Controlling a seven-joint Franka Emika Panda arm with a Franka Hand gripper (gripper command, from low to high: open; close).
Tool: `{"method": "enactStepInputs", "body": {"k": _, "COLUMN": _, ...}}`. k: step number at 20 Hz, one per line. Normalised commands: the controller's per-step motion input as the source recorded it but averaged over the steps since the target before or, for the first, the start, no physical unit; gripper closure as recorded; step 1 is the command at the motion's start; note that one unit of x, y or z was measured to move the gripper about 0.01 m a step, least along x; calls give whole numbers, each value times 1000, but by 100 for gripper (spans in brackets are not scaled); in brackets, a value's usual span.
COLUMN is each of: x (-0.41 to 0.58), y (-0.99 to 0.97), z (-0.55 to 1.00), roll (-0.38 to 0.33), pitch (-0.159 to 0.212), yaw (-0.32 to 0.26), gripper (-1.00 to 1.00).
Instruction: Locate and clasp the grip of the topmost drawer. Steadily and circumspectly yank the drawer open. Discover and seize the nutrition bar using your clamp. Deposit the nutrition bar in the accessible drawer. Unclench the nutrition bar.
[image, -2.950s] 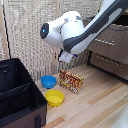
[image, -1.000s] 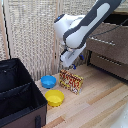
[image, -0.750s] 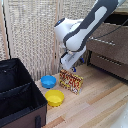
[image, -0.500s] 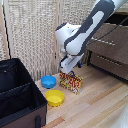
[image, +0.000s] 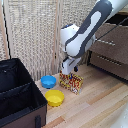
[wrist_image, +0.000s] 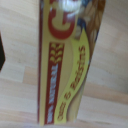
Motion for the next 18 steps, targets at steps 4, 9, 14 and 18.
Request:
{"method": "enactStepInputs", "body": {"k": 4, "x": -9, "y": -189, "z": -331, "roll": 47, "pitch": 10, "yaw": 0, "gripper": 100}}
{"method": "enactStepInputs", "body": {"k": 9, "x": -58, "y": 0, "z": -95, "roll": 0, "pitch": -3, "yaw": 18, "gripper": 100}}
{"method": "enactStepInputs", "body": {"k": 14, "x": -91, "y": 60, "z": 0, "roll": 0, "pitch": -5, "yaw": 0, "gripper": 100}}
{"method": "enactStepInputs", "body": {"k": 18, "x": 43, "y": 71, "z": -20, "roll": 1, "pitch": -27, "yaw": -12, "gripper": 100}}
